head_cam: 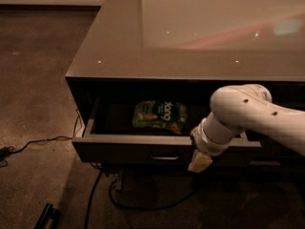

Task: Open top drawer

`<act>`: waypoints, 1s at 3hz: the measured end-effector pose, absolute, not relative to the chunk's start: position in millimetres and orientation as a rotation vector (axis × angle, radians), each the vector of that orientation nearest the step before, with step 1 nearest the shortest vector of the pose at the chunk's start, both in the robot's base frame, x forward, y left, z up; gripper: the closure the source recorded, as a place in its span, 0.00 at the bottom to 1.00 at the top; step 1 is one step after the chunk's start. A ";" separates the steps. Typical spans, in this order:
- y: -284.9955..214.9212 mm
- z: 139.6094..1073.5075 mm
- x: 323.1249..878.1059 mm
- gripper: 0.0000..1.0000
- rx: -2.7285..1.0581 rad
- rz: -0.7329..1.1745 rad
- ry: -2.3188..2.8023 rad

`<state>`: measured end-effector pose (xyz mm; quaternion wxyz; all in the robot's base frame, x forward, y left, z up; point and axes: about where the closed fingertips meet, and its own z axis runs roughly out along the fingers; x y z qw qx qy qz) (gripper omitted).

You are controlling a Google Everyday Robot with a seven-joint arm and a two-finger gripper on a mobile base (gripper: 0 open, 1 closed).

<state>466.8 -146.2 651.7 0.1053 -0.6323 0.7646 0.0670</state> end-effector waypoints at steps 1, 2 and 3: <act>-157.6 661.0 448.3 0.65 -1.831 0.169 2.289; -158.1 661.7 447.7 0.62 -1.831 0.166 2.289; -158.1 661.7 447.7 0.39 -1.831 0.166 2.289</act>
Offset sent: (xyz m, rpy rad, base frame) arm -0.0167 -0.0102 0.0082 -0.0155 -0.0037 -0.0305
